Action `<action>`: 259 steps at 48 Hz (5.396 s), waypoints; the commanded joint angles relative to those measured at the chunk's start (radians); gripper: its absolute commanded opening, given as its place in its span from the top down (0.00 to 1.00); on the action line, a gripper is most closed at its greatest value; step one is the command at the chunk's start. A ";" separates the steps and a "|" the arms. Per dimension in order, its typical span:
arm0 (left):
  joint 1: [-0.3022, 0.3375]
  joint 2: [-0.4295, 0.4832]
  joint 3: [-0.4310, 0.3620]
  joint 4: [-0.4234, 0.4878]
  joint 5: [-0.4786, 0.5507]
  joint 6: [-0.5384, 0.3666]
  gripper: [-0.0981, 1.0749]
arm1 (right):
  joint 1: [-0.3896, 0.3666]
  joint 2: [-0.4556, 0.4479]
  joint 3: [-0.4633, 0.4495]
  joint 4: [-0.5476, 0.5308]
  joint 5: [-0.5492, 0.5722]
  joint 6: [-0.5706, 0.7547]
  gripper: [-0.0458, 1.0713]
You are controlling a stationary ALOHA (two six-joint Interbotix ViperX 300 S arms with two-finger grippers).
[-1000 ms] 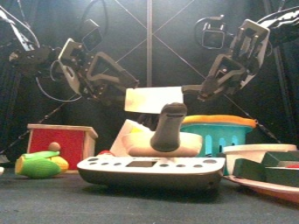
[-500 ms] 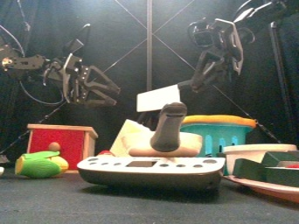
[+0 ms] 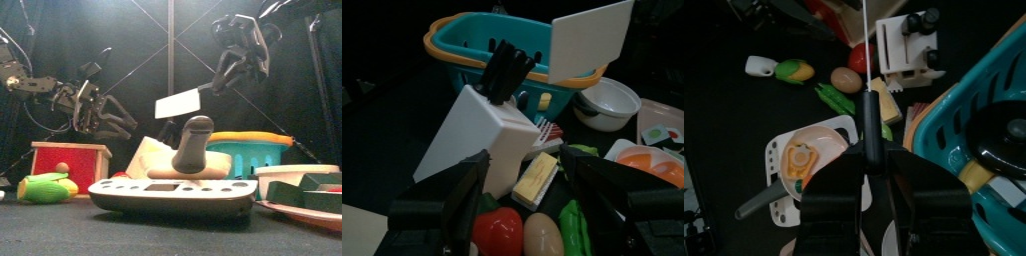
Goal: Place cleaver into holder
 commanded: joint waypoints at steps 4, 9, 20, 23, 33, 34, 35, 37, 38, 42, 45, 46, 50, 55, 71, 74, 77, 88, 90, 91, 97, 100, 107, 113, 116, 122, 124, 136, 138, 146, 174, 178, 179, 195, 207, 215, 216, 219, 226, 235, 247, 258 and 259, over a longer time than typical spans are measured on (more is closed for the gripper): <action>0.000 -0.003 -0.021 0.000 -0.008 0.002 0.13 | -0.011 -0.009 -0.020 0.008 0.003 -0.002 0.51; 0.002 -0.003 -0.021 0.000 -0.008 0.002 0.13 | -0.011 0.005 -0.020 0.008 0.003 -0.002 0.51; 0.000 -0.003 -0.021 0.000 -0.008 0.003 0.13 | -0.011 0.052 -0.029 0.005 0.009 -0.003 0.51; 0.000 -0.003 -0.021 0.000 -0.008 0.003 0.13 | -0.014 0.052 -0.031 0.005 0.015 -0.003 0.51; 0.000 -0.002 -0.023 0.000 -0.008 0.003 0.13 | -0.014 0.058 -0.031 0.008 0.021 -0.003 0.51; 0.000 -0.002 -0.023 0.002 -0.006 0.003 0.13 | -0.014 0.058 -0.031 0.008 0.021 -0.003 0.51; 0.002 0.000 -0.023 0.002 -0.008 0.003 0.13 | -0.014 0.061 -0.031 0.008 0.021 -0.003 0.51; 0.000 0.000 -0.025 0.002 -0.008 0.003 0.13 | -0.014 0.064 -0.031 0.008 0.021 -0.003 0.51; 0.002 0.000 -0.025 0.000 -0.008 0.003 0.13 | -0.014 0.066 -0.029 0.008 0.021 -0.003 0.51; 0.005 0.005 -0.031 -0.002 -0.006 0.003 0.13 | -0.014 0.074 -0.031 0.008 0.021 -0.003 0.51; 0.011 0.006 -0.035 0.000 -0.008 0.005 0.13 | -0.014 0.078 -0.031 0.008 0.021 -0.003 0.51; 0.014 0.006 -0.037 0.000 -0.008 0.005 0.13 | -0.014 0.080 -0.029 0.008 0.021 -0.003 0.51; 0.035 0.008 -0.043 -0.002 -0.008 0.003 0.13 | -0.012 0.083 -0.028 0.008 0.021 -0.003 0.51; 0.054 0.009 -0.052 -0.018 -0.008 0.000 0.13 | -0.012 0.086 -0.025 0.008 0.021 -0.003 0.51; 0.089 0.080 -0.121 -0.147 -0.006 -0.002 0.13 | -0.012 0.112 -0.043 0.014 0.044 -0.003 0.51; 0.089 0.103 -0.138 -0.173 -0.006 0.000 0.13 | -0.008 0.120 -0.055 0.020 0.074 -0.005 0.51; 0.094 0.121 -0.152 -0.199 -0.006 0.002 0.13 | -0.006 0.127 -0.071 0.025 0.109 -0.005 0.51; 0.104 0.155 -0.190 -0.218 0.057 0.002 0.13 | -0.005 0.123 -0.110 0.021 0.184 -0.006 0.51; 0.104 0.155 -0.196 -0.218 0.078 0.003 0.13 | -0.005 0.118 -0.114 0.025 0.186 -0.006 0.51; 0.104 0.155 -0.201 -0.215 0.095 0.003 0.13 | -0.005 0.117 -0.117 0.025 0.184 -0.006 0.51; 0.103 0.152 -0.219 -0.184 0.152 0.003 0.13 | -0.005 0.118 -0.121 0.029 0.186 -0.006 0.51; 0.103 0.153 -0.232 -0.163 0.181 0.002 0.13 | -0.005 0.117 -0.121 0.037 0.184 -0.006 0.51; 0.100 0.153 -0.245 -0.144 0.202 0.000 0.13 | -0.005 0.123 -0.123 0.055 0.189 -0.008 0.51; 0.100 0.153 -0.249 -0.144 0.202 0.002 0.13 | -0.003 0.120 -0.121 0.066 0.206 -0.008 0.51; 0.100 0.153 -0.249 -0.146 0.202 0.002 0.13 | 0.003 0.120 -0.121 0.074 0.222 -0.008 0.51; 0.100 0.152 -0.250 -0.141 0.202 0.002 0.13 | 0.012 0.118 -0.123 0.086 0.238 -0.008 0.51; 0.098 0.152 -0.252 -0.138 0.202 0.002 0.13 | 0.014 0.118 -0.124 0.091 0.241 -0.008 0.51; 0.097 0.152 -0.261 -0.121 0.202 0.002 0.13 | 0.020 0.120 -0.132 0.110 0.244 -0.008 0.51; 0.097 0.152 -0.262 -0.118 0.202 0.002 0.13 | 0.018 0.121 -0.135 0.112 0.244 -0.009 0.51; 0.097 0.152 -0.265 -0.115 0.202 0.002 0.13 | 0.020 0.133 -0.152 0.114 0.264 -0.009 0.51; 0.097 0.156 -0.255 -0.115 0.206 0.002 0.13 | -0.052 0.187 -0.247 0.328 0.327 -0.252 0.51; 0.097 0.155 -0.255 -0.115 0.209 0.002 0.13 | -0.063 0.186 -0.252 0.334 0.330 -0.252 0.51; 0.097 0.155 -0.255 -0.115 0.209 0.002 0.13 | -0.063 0.186 -0.252 0.336 0.331 -0.253 0.51; 0.097 0.158 -0.255 -0.115 0.235 0.000 0.13 | -0.087 0.187 -0.296 0.342 0.350 -0.255 0.50; 0.097 0.158 -0.255 -0.115 0.236 0.000 0.13 | -0.112 0.196 -0.301 0.354 0.337 -0.256 0.49; 0.097 0.158 -0.256 -0.115 0.235 0.000 0.13 | -0.126 0.199 -0.301 0.359 0.310 -0.256 0.49; 0.097 0.158 -0.256 -0.115 0.235 0.000 0.13 | -0.126 0.201 -0.301 0.359 0.308 -0.256 0.49; 0.098 0.156 -0.258 -0.115 0.235 0.000 0.13 | -0.129 0.206 -0.302 0.360 0.304 -0.255 0.49; 0.097 0.156 -0.258 -0.115 0.236 0.000 0.13 | -0.141 0.215 -0.307 0.376 0.313 -0.256 0.49; 0.097 0.158 -0.259 -0.115 0.236 0.000 0.13 | -0.149 0.218 -0.341 0.382 0.330 -0.256 0.49; 0.097 0.156 -0.258 -0.115 0.236 0.002 0.13 | -0.166 0.249 -0.388 0.376 0.362 -0.258 0.49; 0.098 0.156 -0.258 -0.114 0.236 0.002 0.13 | -0.181 0.273 -0.420 0.365 0.362 -0.259 0.49; 0.097 0.156 -0.258 -0.114 0.236 0.002 0.13 | -0.183 0.275 -0.422 0.364 0.362 -0.259 0.49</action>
